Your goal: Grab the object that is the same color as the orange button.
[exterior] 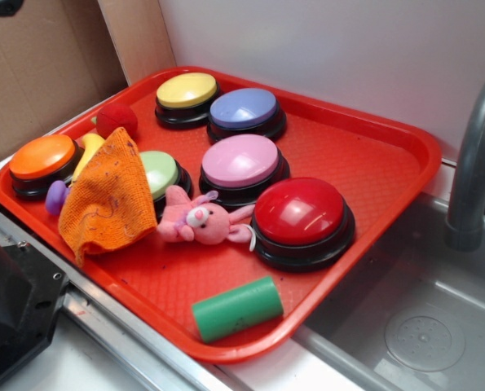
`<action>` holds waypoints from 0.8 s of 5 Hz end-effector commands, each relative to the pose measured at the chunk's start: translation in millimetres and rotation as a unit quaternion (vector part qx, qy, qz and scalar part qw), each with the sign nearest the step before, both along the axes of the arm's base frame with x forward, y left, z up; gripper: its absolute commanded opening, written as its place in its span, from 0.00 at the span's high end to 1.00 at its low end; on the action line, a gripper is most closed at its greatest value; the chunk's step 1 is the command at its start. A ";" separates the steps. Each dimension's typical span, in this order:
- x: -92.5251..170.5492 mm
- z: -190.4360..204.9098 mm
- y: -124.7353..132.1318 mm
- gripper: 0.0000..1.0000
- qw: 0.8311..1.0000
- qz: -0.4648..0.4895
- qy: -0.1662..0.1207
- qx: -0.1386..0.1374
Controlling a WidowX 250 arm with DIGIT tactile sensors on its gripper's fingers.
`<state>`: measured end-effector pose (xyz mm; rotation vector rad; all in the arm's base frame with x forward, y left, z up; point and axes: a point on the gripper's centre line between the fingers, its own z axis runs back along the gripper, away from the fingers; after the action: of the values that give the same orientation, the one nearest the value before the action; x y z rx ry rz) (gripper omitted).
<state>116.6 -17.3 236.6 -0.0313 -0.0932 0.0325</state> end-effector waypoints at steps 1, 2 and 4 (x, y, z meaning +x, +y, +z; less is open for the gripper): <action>0.0 0.0 0.0 0.00 1.000 0.000 0.000 0.000; 8.1 -22.8 6.0 0.00 1.000 0.005 -0.018 0.022; 28.2 -80.5 20.1 0.00 0.991 -0.069 -0.114 0.020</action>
<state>138.4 3.2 148.4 0.0016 -0.2967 -0.1151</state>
